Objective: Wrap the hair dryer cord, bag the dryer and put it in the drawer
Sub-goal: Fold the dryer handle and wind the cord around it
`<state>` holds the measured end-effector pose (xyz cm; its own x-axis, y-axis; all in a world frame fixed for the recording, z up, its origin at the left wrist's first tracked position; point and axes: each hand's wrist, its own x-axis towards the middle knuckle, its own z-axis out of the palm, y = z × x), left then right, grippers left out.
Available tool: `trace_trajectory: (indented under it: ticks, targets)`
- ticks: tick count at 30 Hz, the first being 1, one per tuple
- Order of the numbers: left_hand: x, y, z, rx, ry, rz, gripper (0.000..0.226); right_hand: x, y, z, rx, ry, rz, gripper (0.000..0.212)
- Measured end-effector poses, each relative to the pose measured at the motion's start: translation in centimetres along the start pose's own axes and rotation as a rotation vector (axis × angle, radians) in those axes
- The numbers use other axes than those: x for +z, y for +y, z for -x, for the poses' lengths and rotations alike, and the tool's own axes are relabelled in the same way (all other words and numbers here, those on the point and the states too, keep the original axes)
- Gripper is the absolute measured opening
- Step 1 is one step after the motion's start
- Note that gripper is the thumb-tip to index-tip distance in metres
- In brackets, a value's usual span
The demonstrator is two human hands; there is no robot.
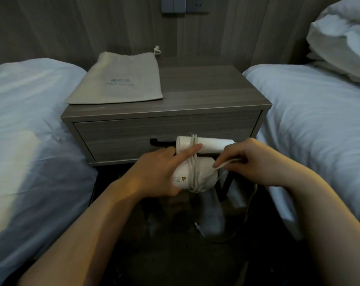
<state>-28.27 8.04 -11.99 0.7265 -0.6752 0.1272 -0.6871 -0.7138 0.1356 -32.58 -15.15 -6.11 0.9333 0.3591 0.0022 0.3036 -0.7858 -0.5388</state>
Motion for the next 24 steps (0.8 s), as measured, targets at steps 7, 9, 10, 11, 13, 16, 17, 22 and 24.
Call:
trace_trajectory:
  ticks: [7, 9, 10, 11, 13, 16, 17, 22, 24]
  targets:
    - [0.4, 1.1, -0.1, 0.091, 0.008, -0.001, 0.106, 0.9, 2.3, -1.3, 0.183, 0.542, 0.130, 0.026]
    - [0.4, 1.6, 0.0, 0.116, 0.001, -0.003, 0.104, 1.0, 2.3, -1.4, 0.148, 0.569, 0.119, 0.030]
    - [0.5, 1.9, 0.0, 0.135, 0.008, -0.014, 0.103, 1.1, 2.3, -1.6, 0.129, 0.557, 0.087, 0.026]
    - [0.5, 2.2, 0.0, 0.160, 0.018, -0.024, 0.101, 1.3, 2.2, -1.7, 0.111, 0.535, 0.046, 0.021]
    - [0.6, 2.6, 0.0, 0.193, 0.016, -0.005, 0.100, 1.5, 2.1, -1.8, 0.079, 0.504, 0.004, 0.013]
    - [0.6, 2.8, 0.1, 0.204, 0.019, 0.016, 0.097, 1.7, 2.5, -2.0, 0.059, 0.477, 0.002, 0.010]
    - [0.6, 2.8, 0.1, 0.206, 0.023, 0.012, 0.095, 1.8, 2.7, -2.0, 0.048, 0.480, -0.003, 0.009]
    - [0.9, 2.4, 0.2, 0.200, 0.019, -0.012, 0.090, 2.6, 2.6, -2.3, 0.000, 0.507, -0.055, 0.009]
    - [1.2, 2.3, 0.2, 0.196, 0.004, -0.020, 0.090, 2.8, 2.7, -2.3, -0.007, 0.505, -0.050, 0.009]
